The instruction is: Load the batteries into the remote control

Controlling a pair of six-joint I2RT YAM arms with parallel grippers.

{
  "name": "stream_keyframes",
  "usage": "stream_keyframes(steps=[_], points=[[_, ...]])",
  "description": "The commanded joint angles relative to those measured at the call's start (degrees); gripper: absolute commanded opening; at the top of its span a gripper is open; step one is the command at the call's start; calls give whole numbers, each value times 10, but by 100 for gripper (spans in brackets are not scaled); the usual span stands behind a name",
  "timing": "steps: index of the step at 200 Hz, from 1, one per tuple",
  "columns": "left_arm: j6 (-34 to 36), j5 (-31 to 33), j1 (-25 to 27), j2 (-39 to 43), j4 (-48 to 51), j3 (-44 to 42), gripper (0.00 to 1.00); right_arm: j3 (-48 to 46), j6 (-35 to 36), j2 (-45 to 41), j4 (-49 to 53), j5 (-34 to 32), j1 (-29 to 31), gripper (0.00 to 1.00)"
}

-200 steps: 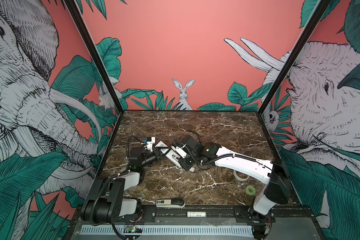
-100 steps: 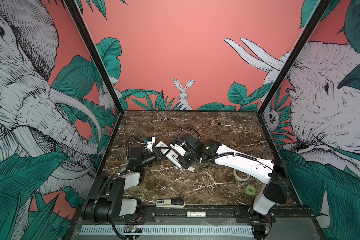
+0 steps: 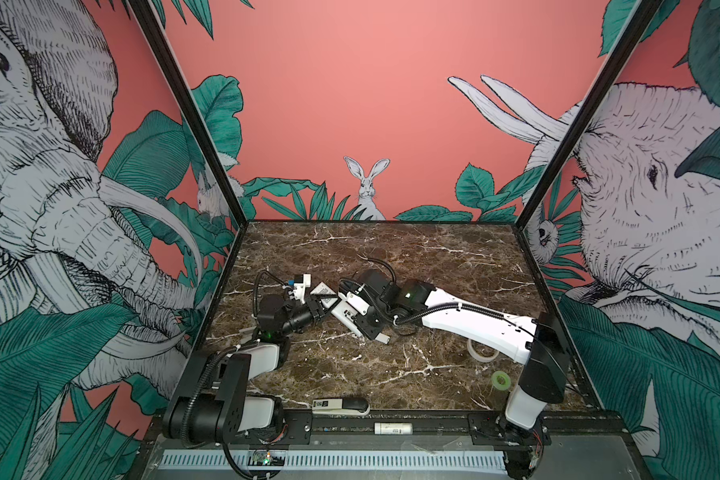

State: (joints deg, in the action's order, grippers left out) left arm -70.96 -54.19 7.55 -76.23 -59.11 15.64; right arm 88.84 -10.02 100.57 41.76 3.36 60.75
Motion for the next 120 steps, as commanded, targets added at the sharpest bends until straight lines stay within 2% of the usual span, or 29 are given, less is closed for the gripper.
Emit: stream_keyframes(steps=[1, 120], points=[[-6, -11, -4, 2, -24, 4, 0, 14, 4, 6, 7, -12, 3, 12], [-51, -18, -7, 10, -53, 5, 0, 43, 2, 43, 12, -62, 3, 7]])
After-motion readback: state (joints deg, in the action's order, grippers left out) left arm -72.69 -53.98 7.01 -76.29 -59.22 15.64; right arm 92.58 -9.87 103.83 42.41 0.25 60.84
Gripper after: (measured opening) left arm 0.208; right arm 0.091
